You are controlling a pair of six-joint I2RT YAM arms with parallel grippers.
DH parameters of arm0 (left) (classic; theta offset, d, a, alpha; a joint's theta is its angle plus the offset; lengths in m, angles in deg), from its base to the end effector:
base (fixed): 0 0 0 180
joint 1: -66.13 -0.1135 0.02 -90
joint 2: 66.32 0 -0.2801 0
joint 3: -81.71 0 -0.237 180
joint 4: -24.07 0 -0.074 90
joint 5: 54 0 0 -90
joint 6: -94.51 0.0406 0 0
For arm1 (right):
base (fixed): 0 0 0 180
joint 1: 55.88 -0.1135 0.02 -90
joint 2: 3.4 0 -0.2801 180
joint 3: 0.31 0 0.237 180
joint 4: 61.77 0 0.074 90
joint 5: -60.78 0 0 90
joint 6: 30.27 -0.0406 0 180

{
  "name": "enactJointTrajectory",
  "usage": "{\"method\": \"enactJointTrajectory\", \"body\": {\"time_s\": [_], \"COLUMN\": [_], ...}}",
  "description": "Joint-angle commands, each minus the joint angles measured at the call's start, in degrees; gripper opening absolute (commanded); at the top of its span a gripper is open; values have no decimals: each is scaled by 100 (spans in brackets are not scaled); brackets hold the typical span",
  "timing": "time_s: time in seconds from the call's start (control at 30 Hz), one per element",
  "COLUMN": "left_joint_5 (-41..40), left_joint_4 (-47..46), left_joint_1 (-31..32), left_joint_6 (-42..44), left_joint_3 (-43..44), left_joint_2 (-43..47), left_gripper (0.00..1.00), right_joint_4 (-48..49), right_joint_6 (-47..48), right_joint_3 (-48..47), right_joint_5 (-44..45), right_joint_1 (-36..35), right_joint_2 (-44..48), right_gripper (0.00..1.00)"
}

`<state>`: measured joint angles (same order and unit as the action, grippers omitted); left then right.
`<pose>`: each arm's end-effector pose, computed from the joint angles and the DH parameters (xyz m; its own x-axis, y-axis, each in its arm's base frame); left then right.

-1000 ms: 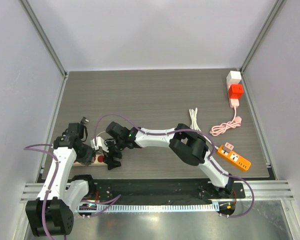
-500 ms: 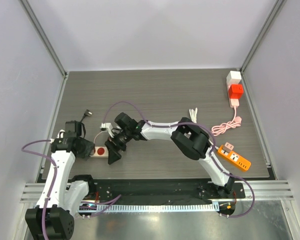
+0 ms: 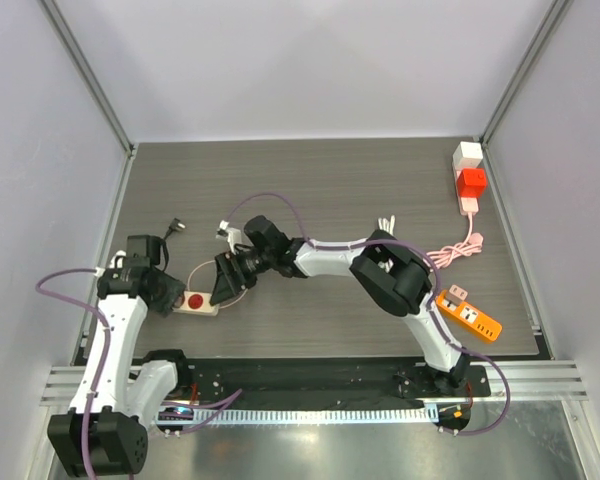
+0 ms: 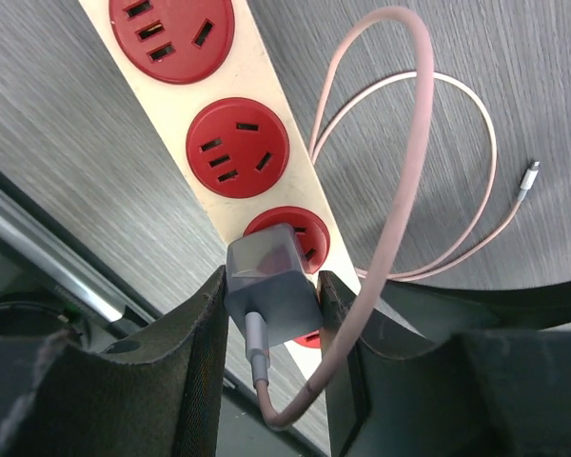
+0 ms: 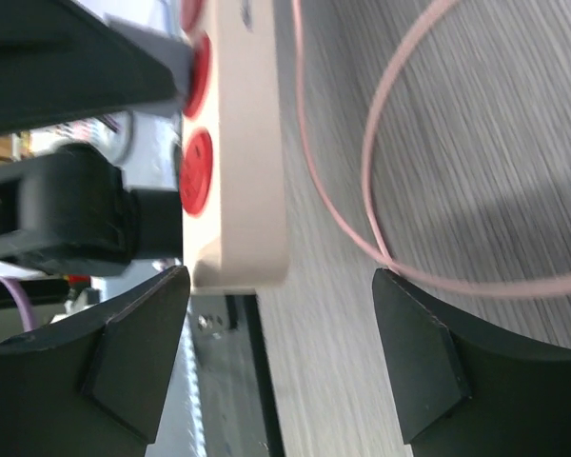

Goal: Pull the plug off the socket

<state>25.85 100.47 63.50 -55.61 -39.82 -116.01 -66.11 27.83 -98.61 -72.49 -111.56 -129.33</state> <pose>0.1160 0.0125 0.2579 -0.3629 -0.8711 -0.3310 -0.8568 0.4515 -0.2490 0.2489 0.4139 0.1756 -0.7445 -0.4081 -0.5284 -0.6311 0.1719 0.7564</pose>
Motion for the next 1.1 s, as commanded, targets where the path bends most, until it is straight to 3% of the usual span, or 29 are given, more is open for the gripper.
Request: {"method": "enactJointTrajectory", "body": {"time_s": [0.0, 0.17, 0.23, 0.27, 0.77, 0.83, 0.87, 0.9, 0.93, 1.0, 1.07], "left_joint_5": [-224, -286, -224, -189, 136, 171, 172, 189, 198, 207, 198], "left_joint_4": [137, 137, 120, 111, -215, -223, -215, -215, -215, -153, -74], "left_joint_1": [26, 17, 26, 17, 17, 26, 17, 17, 17, 26, 17], "left_joint_6": [290, 325, 369, 387, 387, 378, 378, 378, 378, 422, 431], "left_joint_3": [400, 409, 418, 409, 31, 40, 66, 83, 127, 171, 224], "left_joint_2": [38, 56, 21, 12, 162, 144, 153, 161, 153, 144, 144], "left_gripper": [0, 0, 0, 0, 0, 0, 0, 0, 0, 0, 0], "right_joint_4": [813, 1532, 1560, 1534, 2237, 2167, 2140, 2010, 1939, 1894, 1885], "right_joint_6": [-606, -1274, -1406, -1433, -2127, -2136, -2127, -2101, -2084, -2092, -2110], "right_joint_3": [-477, -829, -1048, -1110, -1401, -1427, -1436, -1462, -1497, -1480, -1375], "right_joint_5": [-305, -665, -736, -771, -1114, -1062, -1044, -1035, -1000, -1000, -973], "right_joint_1": [-31, -118, -197, -206, -505, -514, -505, -505, -505, -505, -505], "right_joint_2": [-309, -705, -871, -933, -1478, -1522, -1575, -1610, -1654, -1733, -1751], "right_gripper": [81, 74, 62, 61, 70, 59, 47, 22, 14, 1, 1]}}
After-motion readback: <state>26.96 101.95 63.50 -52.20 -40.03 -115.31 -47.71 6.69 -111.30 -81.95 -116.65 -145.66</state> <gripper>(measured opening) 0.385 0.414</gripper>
